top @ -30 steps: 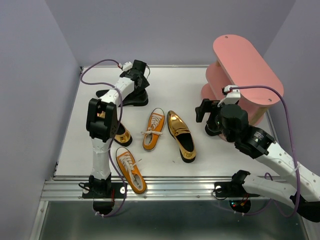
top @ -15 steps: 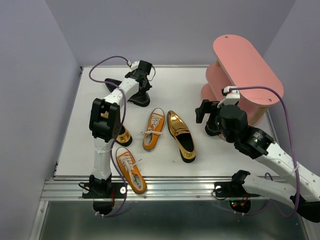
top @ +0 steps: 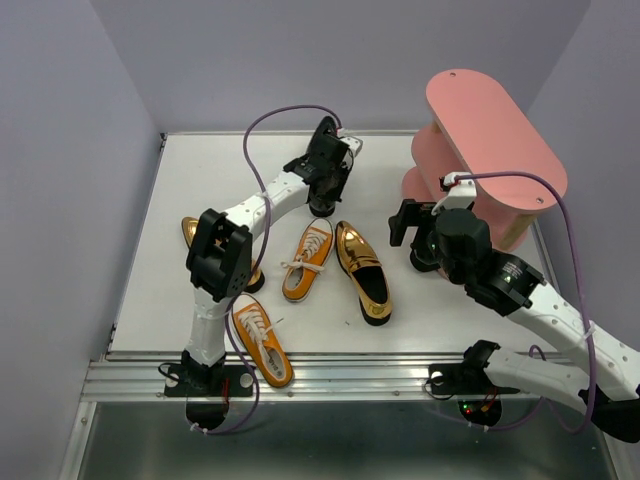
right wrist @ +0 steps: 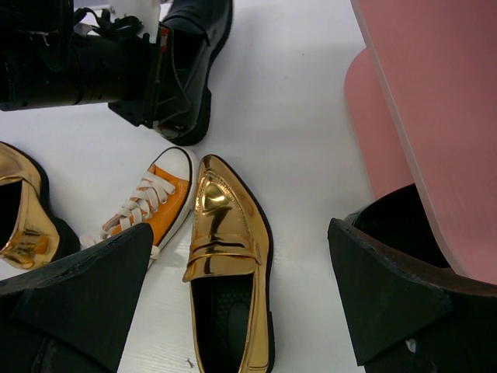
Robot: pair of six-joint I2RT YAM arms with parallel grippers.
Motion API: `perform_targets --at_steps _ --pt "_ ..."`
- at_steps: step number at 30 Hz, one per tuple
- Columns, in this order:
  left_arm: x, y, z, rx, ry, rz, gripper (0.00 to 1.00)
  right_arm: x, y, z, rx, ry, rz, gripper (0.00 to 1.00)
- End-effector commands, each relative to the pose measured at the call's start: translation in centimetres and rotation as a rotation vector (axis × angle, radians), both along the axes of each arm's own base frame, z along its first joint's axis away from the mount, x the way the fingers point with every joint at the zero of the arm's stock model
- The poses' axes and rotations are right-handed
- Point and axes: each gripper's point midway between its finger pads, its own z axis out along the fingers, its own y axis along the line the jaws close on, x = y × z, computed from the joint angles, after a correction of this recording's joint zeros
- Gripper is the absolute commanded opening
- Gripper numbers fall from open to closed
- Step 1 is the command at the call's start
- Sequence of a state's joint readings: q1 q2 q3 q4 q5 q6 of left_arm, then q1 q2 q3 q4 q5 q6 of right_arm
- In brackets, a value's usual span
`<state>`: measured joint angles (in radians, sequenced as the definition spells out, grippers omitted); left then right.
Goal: Place and organize the shoes onto the shoe shelf
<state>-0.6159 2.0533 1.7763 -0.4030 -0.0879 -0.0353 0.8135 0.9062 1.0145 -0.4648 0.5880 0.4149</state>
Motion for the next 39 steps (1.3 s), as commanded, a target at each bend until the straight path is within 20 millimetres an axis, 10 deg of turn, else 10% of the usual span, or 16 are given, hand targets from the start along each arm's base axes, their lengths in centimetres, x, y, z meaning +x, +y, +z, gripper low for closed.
perform_targets --at_steps 1,11,16,19,29,39 --pt "0.1 -3.2 6.7 -0.093 -0.175 -0.271 0.00 -0.1 -0.3 1.0 0.028 -0.034 -0.015 1.00" --pt "-0.1 -3.6 5.1 -0.033 -0.133 -0.326 0.00 -0.1 -0.4 1.1 0.028 -0.035 -0.021 1.00" --pt "1.2 -3.4 4.3 0.004 -0.120 -0.275 0.65 -0.2 -0.4 1.3 0.030 -0.038 -0.019 1.00" --pt "1.5 -3.4 4.7 -0.003 -0.122 -0.249 0.76 -0.2 -0.5 1.4 0.028 -0.039 -0.021 1.00" --pt "2.1 -3.7 8.5 -0.175 -0.149 -0.051 0.69 0.0 -0.2 1.2 0.020 -0.031 -0.015 1.00" --pt "4.2 -4.4 3.3 -0.191 -0.074 0.138 0.68 -0.2 -0.5 1.6 0.029 -0.041 -0.020 1.00"
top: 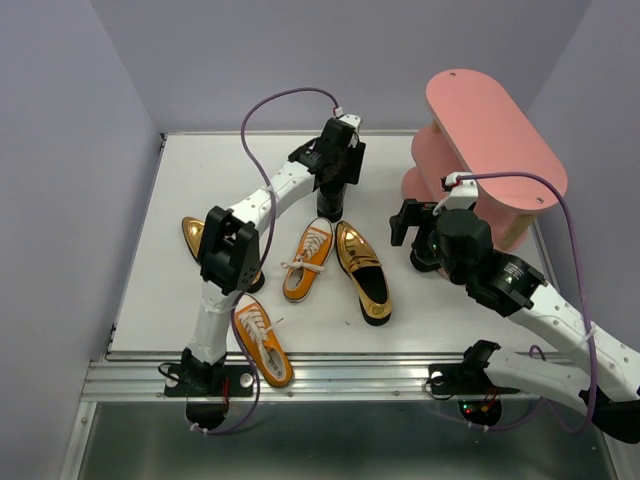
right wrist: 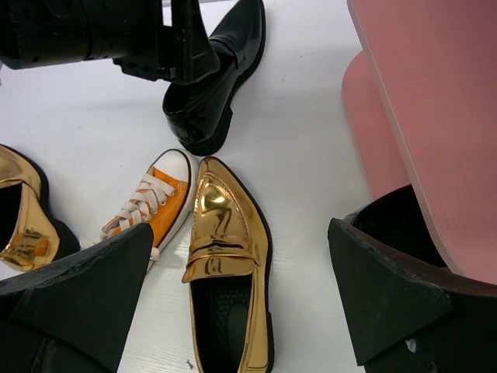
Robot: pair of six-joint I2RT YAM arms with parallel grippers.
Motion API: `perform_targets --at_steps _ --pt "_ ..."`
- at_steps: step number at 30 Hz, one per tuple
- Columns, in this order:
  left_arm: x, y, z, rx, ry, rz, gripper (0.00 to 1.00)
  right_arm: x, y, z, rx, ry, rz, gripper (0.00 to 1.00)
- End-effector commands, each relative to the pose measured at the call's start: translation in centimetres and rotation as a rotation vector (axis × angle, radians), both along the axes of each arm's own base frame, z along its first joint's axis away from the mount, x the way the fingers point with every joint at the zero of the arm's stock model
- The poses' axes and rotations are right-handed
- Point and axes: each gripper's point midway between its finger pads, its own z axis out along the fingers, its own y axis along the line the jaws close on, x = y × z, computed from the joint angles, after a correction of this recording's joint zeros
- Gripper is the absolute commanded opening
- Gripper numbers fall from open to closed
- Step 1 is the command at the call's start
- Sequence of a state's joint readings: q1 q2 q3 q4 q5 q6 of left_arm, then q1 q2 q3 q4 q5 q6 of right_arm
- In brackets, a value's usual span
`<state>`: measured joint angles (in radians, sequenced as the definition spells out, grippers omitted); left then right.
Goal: Place and organize the shoes onto the shoe shelf
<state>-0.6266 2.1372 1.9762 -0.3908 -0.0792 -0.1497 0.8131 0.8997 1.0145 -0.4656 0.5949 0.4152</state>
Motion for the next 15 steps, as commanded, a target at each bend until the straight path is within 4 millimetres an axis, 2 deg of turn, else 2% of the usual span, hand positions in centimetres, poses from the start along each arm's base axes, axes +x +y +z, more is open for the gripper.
perform_targets --at_steps 1,5,6,10,12,13,14,15 --pt "1.3 -1.0 -0.9 -0.033 -0.003 0.077 0.68 -0.2 -0.3 1.4 0.026 -0.036 -0.014 1.00" --pt "1.3 -1.2 -3.5 0.011 0.037 0.080 0.62 -0.2 -0.5 1.3 0.024 -0.035 -0.019 1.00" --pt "1.3 -0.8 -4.4 0.037 0.047 0.093 0.61 -0.2 -0.5 1.3 0.024 -0.035 -0.019 1.00" --pt "1.1 0.4 -6.0 0.111 0.062 0.114 0.51 -0.2 -0.6 1.3 0.022 -0.035 -0.022 1.00" --pt "1.0 0.8 -6.1 0.146 0.055 0.107 0.32 -0.2 -0.5 1.2 0.020 -0.032 -0.020 1.00" --pt "0.9 1.0 -6.1 0.170 0.049 0.087 0.11 -0.2 -0.5 1.2 0.020 -0.032 -0.020 1.00" --pt "0.9 1.1 -5.9 0.182 0.045 0.075 0.00 -0.2 -0.5 1.3 0.021 -0.034 -0.018 1.00" --pt "0.9 1.2 -5.6 0.193 0.036 0.064 0.00 -0.2 -0.4 1.3 0.020 -0.033 -0.018 1.00"
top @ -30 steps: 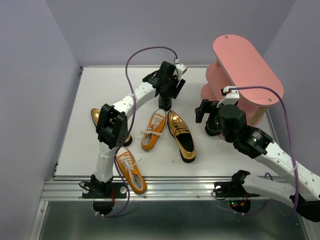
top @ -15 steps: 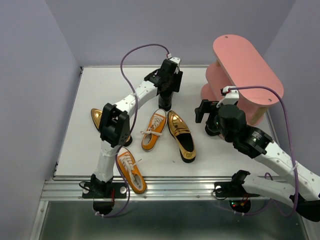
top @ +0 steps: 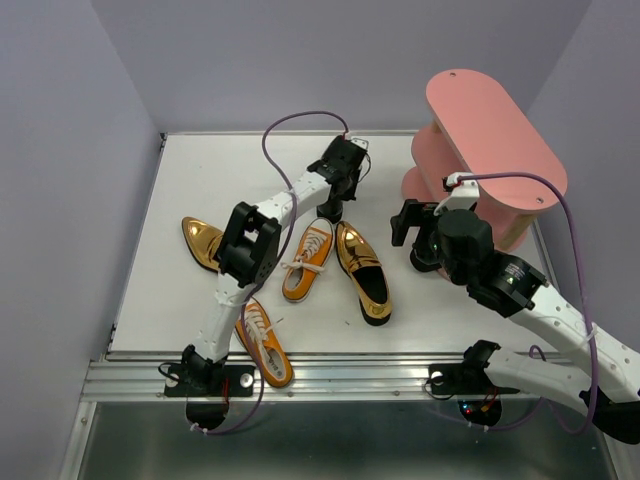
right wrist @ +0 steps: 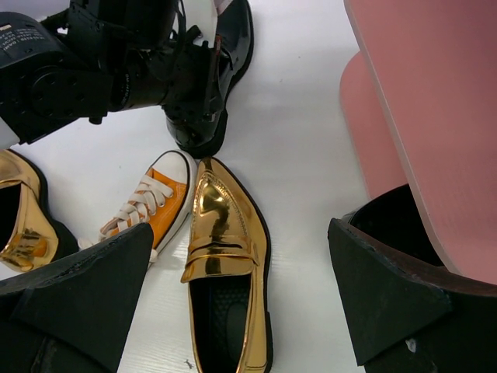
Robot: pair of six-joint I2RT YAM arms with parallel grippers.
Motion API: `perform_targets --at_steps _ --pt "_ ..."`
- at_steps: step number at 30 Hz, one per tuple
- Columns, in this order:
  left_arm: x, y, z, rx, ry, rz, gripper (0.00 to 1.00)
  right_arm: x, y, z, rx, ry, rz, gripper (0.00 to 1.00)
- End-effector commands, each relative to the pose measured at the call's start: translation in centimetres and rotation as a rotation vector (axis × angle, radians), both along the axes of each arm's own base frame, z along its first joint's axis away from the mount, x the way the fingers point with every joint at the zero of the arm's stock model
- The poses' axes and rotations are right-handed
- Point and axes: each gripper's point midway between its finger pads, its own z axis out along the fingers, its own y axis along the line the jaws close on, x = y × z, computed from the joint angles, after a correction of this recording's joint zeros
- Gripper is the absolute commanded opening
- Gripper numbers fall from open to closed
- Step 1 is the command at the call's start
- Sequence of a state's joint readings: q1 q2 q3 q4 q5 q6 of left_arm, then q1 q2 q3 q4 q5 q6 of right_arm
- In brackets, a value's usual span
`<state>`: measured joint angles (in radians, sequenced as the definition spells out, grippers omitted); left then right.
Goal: Place and organize the shoes onto the shoe shelf
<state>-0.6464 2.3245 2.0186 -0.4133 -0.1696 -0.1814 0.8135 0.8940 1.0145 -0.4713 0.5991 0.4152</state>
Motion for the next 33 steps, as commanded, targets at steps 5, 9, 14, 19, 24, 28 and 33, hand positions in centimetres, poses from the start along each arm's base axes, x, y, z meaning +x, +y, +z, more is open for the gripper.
perform_targets --at_steps 5,9,14,19,24,28,33 --pt "0.0 1.2 5.4 0.108 -0.136 -0.163 0.00 -0.1 -0.4 1.3 0.023 -0.034 -0.016 1.00" --pt "-1.1 0.8 8.4 0.101 -0.224 -0.309 0.00 -0.2 -0.5 1.2 0.026 -0.033 -0.019 1.00" --pt "-2.7 0.5 9.0 0.120 -0.268 -0.458 0.00 -0.3 -0.7 1.4 0.024 -0.034 -0.025 1.00" --pt "-4.6 0.0 9.4 0.108 -0.266 -0.567 0.00 -0.3 -0.7 1.5 0.028 -0.038 -0.025 1.00" --pt "-5.2 0.0 10.7 0.107 -0.305 -0.597 0.00 -0.3 -0.8 1.6 0.030 -0.040 -0.026 1.00" --pt "-5.4 -0.4 11.7 0.119 -0.346 -0.618 0.00 -0.4 -0.9 1.6 0.028 -0.041 -0.029 1.00" --pt "-5.9 -0.7 11.9 0.157 -0.342 -0.678 0.00 -0.5 -1.1 1.7 0.030 -0.041 -0.032 1.00"
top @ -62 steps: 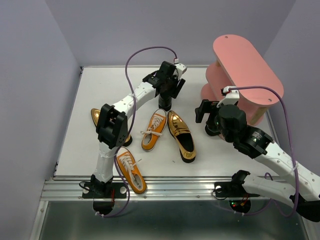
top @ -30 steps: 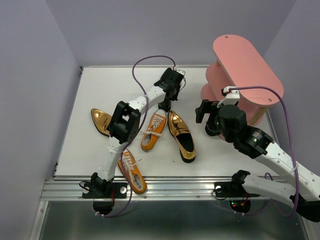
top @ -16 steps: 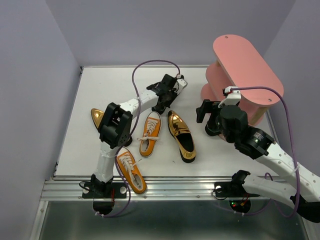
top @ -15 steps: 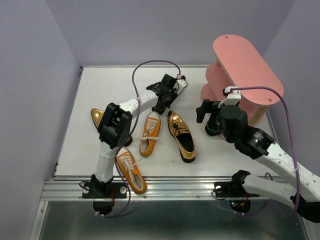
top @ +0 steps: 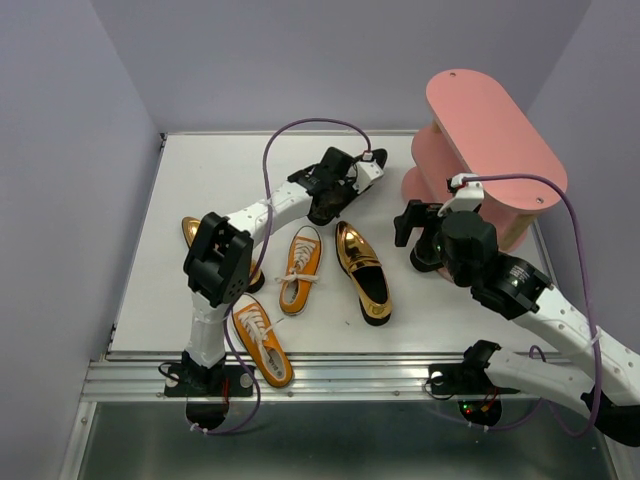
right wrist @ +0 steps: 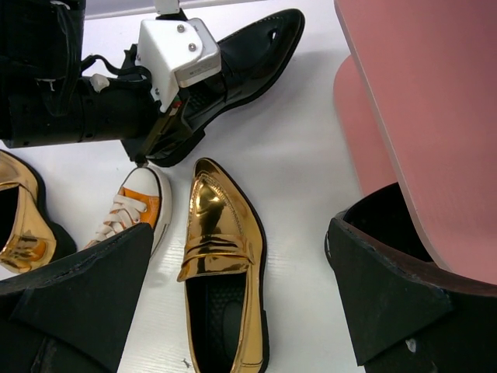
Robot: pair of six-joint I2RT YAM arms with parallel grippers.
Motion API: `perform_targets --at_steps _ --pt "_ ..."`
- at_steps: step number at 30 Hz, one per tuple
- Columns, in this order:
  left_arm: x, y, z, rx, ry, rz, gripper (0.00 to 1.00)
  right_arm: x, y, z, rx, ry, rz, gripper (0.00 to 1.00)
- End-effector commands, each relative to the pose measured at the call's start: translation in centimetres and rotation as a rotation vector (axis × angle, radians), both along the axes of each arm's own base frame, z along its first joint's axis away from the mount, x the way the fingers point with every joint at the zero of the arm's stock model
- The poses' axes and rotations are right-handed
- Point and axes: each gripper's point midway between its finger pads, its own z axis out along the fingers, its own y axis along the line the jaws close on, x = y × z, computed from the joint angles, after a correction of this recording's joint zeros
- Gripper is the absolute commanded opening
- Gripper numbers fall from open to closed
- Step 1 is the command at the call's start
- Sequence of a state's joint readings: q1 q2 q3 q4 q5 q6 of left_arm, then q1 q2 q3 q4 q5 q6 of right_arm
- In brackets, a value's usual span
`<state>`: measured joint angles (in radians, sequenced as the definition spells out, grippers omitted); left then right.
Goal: Place and organize the shoes onto the shoe shelf
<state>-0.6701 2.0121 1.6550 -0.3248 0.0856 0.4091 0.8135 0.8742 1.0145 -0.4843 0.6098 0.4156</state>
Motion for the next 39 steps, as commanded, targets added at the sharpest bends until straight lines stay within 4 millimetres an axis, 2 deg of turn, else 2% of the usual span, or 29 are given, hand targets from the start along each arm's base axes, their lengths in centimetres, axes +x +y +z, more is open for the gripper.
perform_targets --at_steps 1,4,9,18,31,34,39 --pt "0.7 -1.6 8.2 -0.078 -0.188 -0.083 0.00 -0.2 -0.6 1.4 0.024 -0.032 -0.024 1.00" --pt "0.3 -1.8 8.9 -0.072 -0.189 -0.130 0.00 -0.3 -0.7 1.4 0.027 -0.033 -0.027 1.00" --pt "-1.3 -2.8 8.6 -0.049 -0.155 -0.222 0.00 -0.4 -0.8 1.5 0.031 -0.034 -0.030 1.00" --pt "-3.4 -6.3 9.9 -0.081 -0.179 -0.350 0.00 -0.5 -1.0 1.7 0.036 -0.033 -0.034 1.00" --pt "-4.1 -11.2 10.5 -0.106 -0.197 -0.460 0.00 -0.8 -1.3 2.8 0.047 -0.046 -0.032 1.00" --pt "-4.1 -11.9 9.9 -0.103 -0.187 -0.475 0.00 -0.9 -1.5 3.3 0.051 -0.053 -0.034 1.00" --pt "-3.9 -12.9 10.2 -0.115 -0.204 -0.493 0.00 -1.0 -1.7 3.7 0.059 -0.060 -0.036 1.00"
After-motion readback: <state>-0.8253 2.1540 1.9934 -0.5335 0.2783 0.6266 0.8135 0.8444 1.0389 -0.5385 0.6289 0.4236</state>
